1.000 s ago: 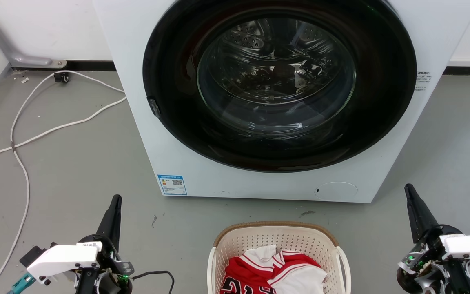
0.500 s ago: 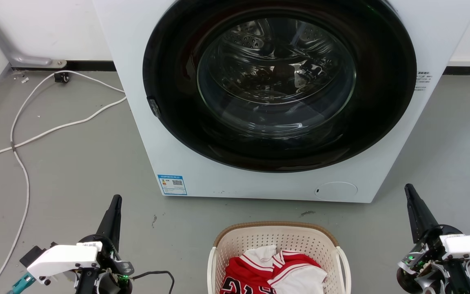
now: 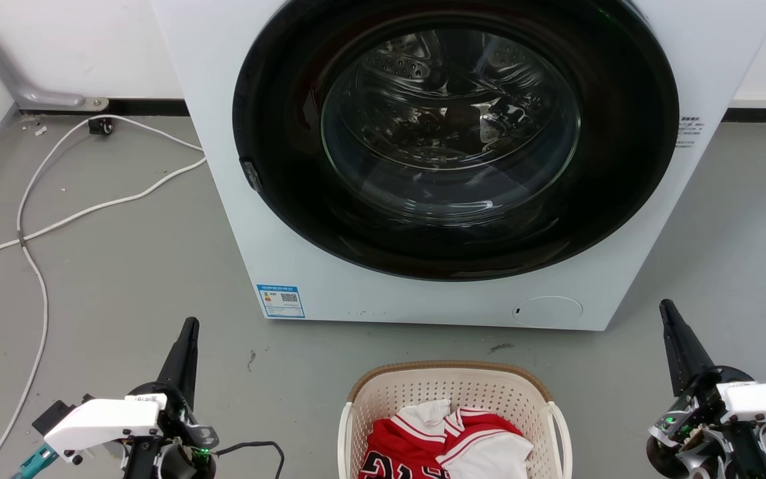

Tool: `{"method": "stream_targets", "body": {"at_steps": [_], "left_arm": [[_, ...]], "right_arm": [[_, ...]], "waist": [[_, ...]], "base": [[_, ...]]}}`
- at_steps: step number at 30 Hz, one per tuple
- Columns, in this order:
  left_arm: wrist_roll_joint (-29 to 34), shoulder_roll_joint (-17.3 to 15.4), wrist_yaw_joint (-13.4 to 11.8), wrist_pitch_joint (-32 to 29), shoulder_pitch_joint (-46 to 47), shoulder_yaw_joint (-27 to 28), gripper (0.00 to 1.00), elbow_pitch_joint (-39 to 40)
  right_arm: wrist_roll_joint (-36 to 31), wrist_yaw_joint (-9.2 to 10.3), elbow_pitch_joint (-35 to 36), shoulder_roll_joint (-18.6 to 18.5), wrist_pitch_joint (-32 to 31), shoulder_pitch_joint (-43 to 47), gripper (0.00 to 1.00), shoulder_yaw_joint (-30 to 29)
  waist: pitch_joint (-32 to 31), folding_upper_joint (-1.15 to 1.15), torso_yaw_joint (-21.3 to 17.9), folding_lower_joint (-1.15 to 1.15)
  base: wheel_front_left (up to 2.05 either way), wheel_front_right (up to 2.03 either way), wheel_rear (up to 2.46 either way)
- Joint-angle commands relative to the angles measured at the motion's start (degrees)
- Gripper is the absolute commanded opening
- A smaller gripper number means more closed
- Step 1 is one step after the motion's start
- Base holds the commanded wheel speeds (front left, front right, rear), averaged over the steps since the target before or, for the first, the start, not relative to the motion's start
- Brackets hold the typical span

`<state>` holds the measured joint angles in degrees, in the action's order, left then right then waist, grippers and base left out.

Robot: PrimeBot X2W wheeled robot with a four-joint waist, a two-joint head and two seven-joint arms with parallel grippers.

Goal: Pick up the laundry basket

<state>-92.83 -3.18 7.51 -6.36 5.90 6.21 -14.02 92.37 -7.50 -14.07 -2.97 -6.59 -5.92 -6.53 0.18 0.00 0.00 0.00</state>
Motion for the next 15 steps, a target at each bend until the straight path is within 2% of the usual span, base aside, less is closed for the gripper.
{"method": "stream_targets", "body": {"at_steps": [1, 4, 5, 6, 7, 8, 15], "left_arm": [[0.31, 0.09, 0.1, -0.02, 0.6, 0.21, 0.0, -0.07], [0.24, 0.1, 0.1, -0.03, 0.6, 0.23, 0.0, -0.08], [0.16, 0.02, -0.01, 0.02, -0.11, -0.05, 1.0, -0.16], [0.18, 0.08, -0.02, 0.05, -0.33, -0.12, 1.0, -0.52], [0.18, 0.2, -0.02, 0.05, -0.84, -0.17, 0.0, -1.01], [0.24, 0.27, -0.02, 0.15, -1.24, -0.24, 1.0, -1.36], [1.66, 0.27, -0.02, 2.22, -1.89, -0.9, 1.0, -0.11]], "right_arm": [[0.03, 0.02, -0.06, 0.12, -0.13, -0.64, 0.0, -0.05], [0.03, 0.02, -0.06, 0.12, -0.13, -0.64, 0.0, -0.06], [-0.03, 0.0, -0.12, 0.01, 0.03, 0.1, 1.0, 0.03], [-0.06, 0.0, -0.49, 0.04, 0.05, 0.37, 1.0, 0.07], [-0.11, 0.01, -1.02, 0.11, 0.07, 0.86, 0.0, 0.12], [-0.16, 0.01, -1.29, 0.14, 0.17, 1.3, 1.0, 0.19], [-1.17, 0.01, 0.03, 0.13, 2.27, 1.93, 1.0, 1.45]], "waist": [[0.0, 0.0, 0.0, 0.0], [0.0, 0.0, 0.0, 0.0], [0.0, 0.0, 0.0, 0.0], [0.0, 0.0, 0.0, 0.0], [0.0, 0.0, 0.0, 0.0], [0.01, 0.0, 0.0, 0.0], [0.07, 0.0, -0.02, 0.0]], "base": [[0.0, 0.0, 0.0], [0.0, 0.0, 0.0], [0.0, 0.0, 0.0], [0.0, 0.0, 0.0], [0.0, 0.0, 0.0], [0.0, 0.0, 0.0], [0.0, 0.0, 0.0]]}}
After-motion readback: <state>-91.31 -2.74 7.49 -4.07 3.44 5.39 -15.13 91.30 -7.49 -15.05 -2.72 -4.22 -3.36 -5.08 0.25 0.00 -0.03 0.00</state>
